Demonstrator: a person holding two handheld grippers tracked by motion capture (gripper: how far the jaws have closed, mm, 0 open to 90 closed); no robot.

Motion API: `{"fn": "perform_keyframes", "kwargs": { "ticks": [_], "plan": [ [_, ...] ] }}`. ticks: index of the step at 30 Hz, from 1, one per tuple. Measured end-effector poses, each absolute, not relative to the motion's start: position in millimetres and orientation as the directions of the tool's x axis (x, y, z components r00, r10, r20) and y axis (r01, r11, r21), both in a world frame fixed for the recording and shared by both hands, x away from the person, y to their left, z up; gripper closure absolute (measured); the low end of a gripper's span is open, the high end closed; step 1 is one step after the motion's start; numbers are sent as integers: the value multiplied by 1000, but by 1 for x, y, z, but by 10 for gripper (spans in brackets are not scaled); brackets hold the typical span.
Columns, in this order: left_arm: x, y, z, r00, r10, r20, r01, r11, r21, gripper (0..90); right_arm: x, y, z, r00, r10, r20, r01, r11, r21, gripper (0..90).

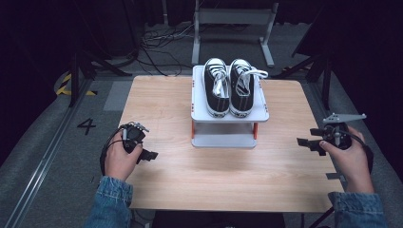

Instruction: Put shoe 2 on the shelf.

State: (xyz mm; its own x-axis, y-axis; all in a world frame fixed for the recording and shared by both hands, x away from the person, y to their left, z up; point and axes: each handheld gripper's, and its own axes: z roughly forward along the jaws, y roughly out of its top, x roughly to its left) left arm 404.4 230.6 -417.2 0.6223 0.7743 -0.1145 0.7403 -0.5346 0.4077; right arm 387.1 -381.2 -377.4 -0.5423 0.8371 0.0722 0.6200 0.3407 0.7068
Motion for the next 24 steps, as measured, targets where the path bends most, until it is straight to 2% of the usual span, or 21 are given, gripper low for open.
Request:
{"fn": "perform_keyframes", "kwargs": {
  "ticks": [3, 4, 7, 10, 16, 24],
  "plan": [
    [405, 230, -419, 621, 777, -102, 738, -537, 408, 170, 388, -379, -396, -547, 834, 78, 628, 346, 697, 217],
    [404, 229, -421, 619, 779, -99, 740, -537, 405, 170, 389, -377, -408, -576, 817, 28, 611, 407, 679, 218],
    [404, 228, -426, 599, 794, -105, 759, -520, 393, 183, 390, -374, -421, -574, 817, 57, 620, 387, 682, 243],
    [403, 229, -431, 569, 818, -83, 781, -506, 366, 194, 395, -369, -441, -603, 798, -13, 573, 445, 688, 245],
    [399, 231, -437, 566, 824, -22, 750, -504, 428, 170, 401, -372, -470, -641, 768, -14, 562, 481, 673, 235],
    [393, 241, -450, 551, 831, -75, 749, -453, 483, 167, 396, -385, -485, -621, 784, 3, 546, 429, 719, 169]
  ]
}}
